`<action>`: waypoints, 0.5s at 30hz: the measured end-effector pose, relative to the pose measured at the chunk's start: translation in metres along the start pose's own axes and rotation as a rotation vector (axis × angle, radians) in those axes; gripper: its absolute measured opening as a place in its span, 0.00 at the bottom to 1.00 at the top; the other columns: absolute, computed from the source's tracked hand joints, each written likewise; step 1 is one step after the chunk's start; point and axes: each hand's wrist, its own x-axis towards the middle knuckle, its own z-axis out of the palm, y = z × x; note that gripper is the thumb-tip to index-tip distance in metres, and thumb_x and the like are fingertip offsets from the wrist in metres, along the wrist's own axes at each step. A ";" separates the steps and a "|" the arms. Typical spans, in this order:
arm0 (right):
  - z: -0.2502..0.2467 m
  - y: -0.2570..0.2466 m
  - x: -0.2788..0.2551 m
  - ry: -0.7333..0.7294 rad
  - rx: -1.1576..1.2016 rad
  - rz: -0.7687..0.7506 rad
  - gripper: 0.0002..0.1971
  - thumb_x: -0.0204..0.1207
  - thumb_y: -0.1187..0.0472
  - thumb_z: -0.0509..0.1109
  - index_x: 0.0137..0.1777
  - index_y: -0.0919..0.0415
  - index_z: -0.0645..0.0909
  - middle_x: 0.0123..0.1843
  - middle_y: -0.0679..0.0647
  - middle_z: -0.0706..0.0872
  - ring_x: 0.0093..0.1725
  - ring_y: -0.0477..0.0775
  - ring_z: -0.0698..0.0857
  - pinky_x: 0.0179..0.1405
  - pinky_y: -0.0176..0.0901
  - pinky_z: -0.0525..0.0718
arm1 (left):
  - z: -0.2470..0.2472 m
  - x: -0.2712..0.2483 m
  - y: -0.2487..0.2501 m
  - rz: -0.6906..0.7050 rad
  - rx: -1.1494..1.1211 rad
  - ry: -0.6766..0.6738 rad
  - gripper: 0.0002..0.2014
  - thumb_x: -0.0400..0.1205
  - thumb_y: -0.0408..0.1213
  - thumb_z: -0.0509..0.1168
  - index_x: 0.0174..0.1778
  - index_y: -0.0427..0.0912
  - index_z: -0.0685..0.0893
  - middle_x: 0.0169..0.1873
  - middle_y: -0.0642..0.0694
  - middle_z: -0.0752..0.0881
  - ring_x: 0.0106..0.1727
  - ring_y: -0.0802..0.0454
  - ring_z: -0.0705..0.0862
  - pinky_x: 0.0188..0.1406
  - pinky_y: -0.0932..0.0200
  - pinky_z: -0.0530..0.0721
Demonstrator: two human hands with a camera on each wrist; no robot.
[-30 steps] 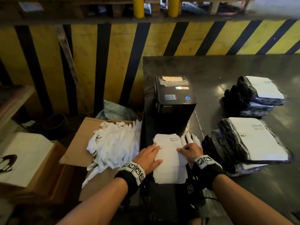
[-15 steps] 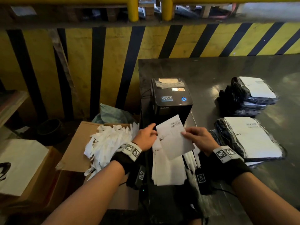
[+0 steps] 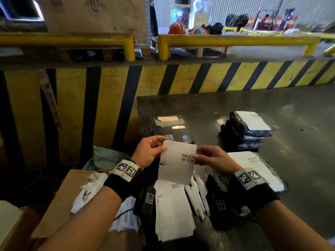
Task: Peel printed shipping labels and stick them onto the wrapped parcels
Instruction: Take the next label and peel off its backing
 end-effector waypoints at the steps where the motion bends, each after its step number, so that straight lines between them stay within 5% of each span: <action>1: -0.006 -0.008 0.000 0.004 0.011 -0.023 0.04 0.77 0.68 0.68 0.49 0.65 0.84 0.40 0.53 0.89 0.37 0.42 0.86 0.41 0.33 0.83 | 0.000 0.000 0.005 0.018 0.014 -0.027 0.12 0.80 0.27 0.65 0.56 0.45 0.83 0.42 0.44 0.86 0.46 0.53 0.87 0.41 0.62 0.88; 6: -0.028 -0.036 -0.003 -0.048 -0.088 -0.075 0.07 0.78 0.69 0.67 0.42 0.61 0.85 0.32 0.49 0.89 0.34 0.41 0.86 0.37 0.30 0.83 | 0.002 0.006 0.026 0.085 0.037 -0.089 0.13 0.80 0.26 0.65 0.60 0.39 0.82 0.41 0.44 0.84 0.43 0.56 0.85 0.36 0.70 0.86; 11: -0.039 -0.051 -0.011 -0.081 -0.215 -0.085 0.09 0.79 0.68 0.66 0.41 0.58 0.85 0.31 0.48 0.89 0.33 0.40 0.86 0.37 0.30 0.82 | 0.002 0.010 0.034 0.142 0.028 -0.123 0.13 0.79 0.26 0.66 0.54 0.47 0.84 0.42 0.38 0.83 0.46 0.49 0.85 0.43 0.61 0.88; 15: -0.044 -0.055 -0.015 -0.075 -0.252 -0.069 0.08 0.78 0.67 0.67 0.41 0.58 0.85 0.34 0.50 0.90 0.36 0.45 0.87 0.40 0.34 0.85 | 0.005 0.012 0.036 0.160 0.045 -0.147 0.13 0.79 0.26 0.66 0.55 0.47 0.83 0.42 0.39 0.84 0.47 0.49 0.86 0.41 0.64 0.88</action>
